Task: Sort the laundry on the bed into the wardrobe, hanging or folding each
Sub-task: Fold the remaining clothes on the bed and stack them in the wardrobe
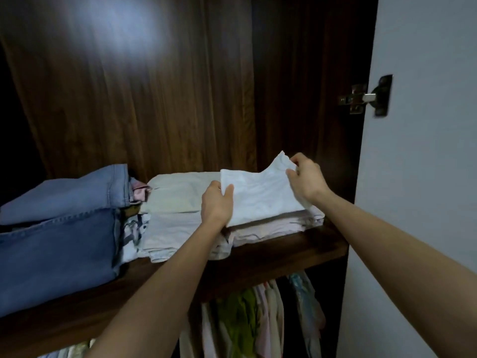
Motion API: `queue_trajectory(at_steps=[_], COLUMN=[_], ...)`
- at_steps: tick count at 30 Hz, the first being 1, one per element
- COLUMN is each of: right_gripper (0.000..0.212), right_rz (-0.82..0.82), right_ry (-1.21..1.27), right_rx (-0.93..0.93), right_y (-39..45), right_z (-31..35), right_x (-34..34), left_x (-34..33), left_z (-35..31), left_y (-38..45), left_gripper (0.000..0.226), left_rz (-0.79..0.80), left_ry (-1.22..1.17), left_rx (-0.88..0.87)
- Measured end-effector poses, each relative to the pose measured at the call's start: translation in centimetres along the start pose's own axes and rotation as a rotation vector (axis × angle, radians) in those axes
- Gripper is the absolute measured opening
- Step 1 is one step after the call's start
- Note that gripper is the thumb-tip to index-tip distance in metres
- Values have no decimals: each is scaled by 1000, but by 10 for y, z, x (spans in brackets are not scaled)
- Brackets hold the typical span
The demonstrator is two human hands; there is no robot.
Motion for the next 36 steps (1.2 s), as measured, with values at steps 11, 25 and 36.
queue_trajectory(at_steps=[11, 25, 36], right_gripper=[23, 65, 36], right_rz=[169, 614, 158], right_ry=[-216, -630, -352], right_rx=[-60, 94, 224], right_y=[54, 32, 16], right_z=[-84, -136, -54], right_x=[-60, -138, -87], left_x=[-81, -140, -28], left_z=[55, 81, 7], left_y=[48, 34, -15], left_gripper=[43, 65, 45], left_rz=[154, 544, 186], left_ry=[352, 716, 702], left_rx=[149, -23, -187])
Point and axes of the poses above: each hand's wrist, its own y-axis towards the middle knuckle, its own x-axis out of the back of the hand, z = x × y, the point moved 7 cm from there along y, towards the middle knuckle, and after that the axes turned 3 degrees about x, right-handed, at the moved point
